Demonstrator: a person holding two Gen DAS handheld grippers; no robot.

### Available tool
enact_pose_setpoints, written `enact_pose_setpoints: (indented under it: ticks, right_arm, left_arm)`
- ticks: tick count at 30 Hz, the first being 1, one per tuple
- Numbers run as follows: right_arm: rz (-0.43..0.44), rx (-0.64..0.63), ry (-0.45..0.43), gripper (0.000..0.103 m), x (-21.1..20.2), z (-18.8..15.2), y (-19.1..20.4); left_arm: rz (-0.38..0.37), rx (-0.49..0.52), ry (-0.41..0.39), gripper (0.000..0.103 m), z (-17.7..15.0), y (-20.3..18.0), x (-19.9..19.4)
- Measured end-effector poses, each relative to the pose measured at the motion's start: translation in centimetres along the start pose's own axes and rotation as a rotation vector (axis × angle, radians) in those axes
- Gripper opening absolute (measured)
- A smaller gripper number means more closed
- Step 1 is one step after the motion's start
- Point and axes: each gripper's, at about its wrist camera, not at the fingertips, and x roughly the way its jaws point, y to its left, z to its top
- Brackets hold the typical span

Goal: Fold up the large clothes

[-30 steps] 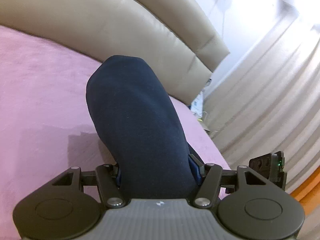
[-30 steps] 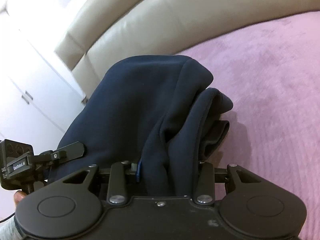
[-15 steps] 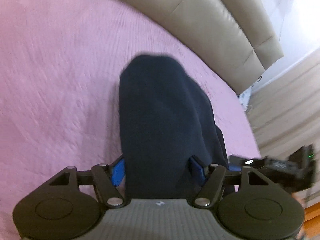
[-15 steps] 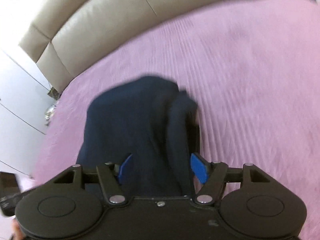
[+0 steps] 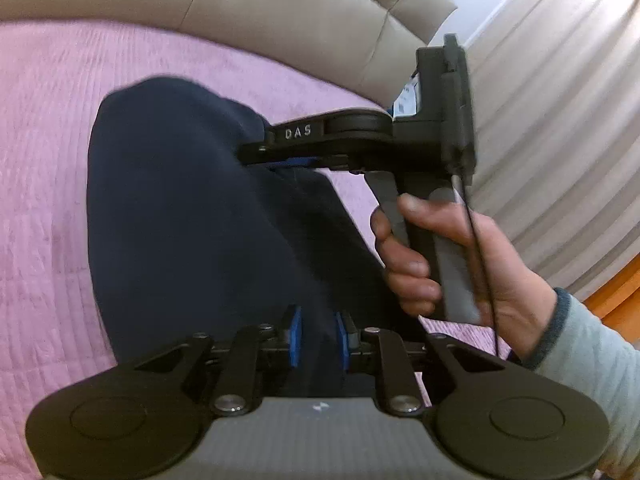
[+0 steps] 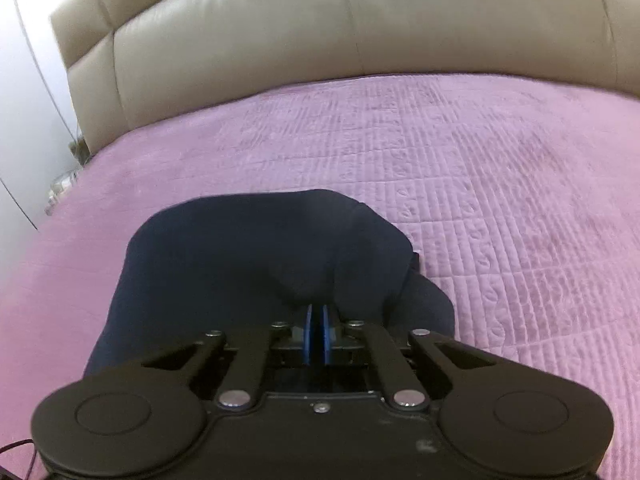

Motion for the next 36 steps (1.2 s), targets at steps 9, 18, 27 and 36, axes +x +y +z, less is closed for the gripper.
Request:
enact_pose_setpoints:
  ticks: [9,18,27,36]
  right_arm:
    - [-0.014,-0.009,0.099,0.040,-8.4,-3.8,3.2]
    - [-0.197,0.062,0.230,0.057,-11.0,-9.4,3.6]
    - [-0.119,0.134,-0.012,0.085,-23.4,-9.1,10.6]
    - [-0.251,0.006,-0.163,0.088,-29.7,-10.9,16.0]
  left_arm:
    - [0.060,0.143,0.068,0.027,0.2,-2.8,-2.1]
    - [0.163,0.027,0.086,0.027,0.9,-2.4,-3.4]
    - [0.332,0.077,-0.119,0.041,1.6,-7.7,-11.8]
    - [0.418,0.149,-0.364,0.076,-0.6,-16.7,-19.6]
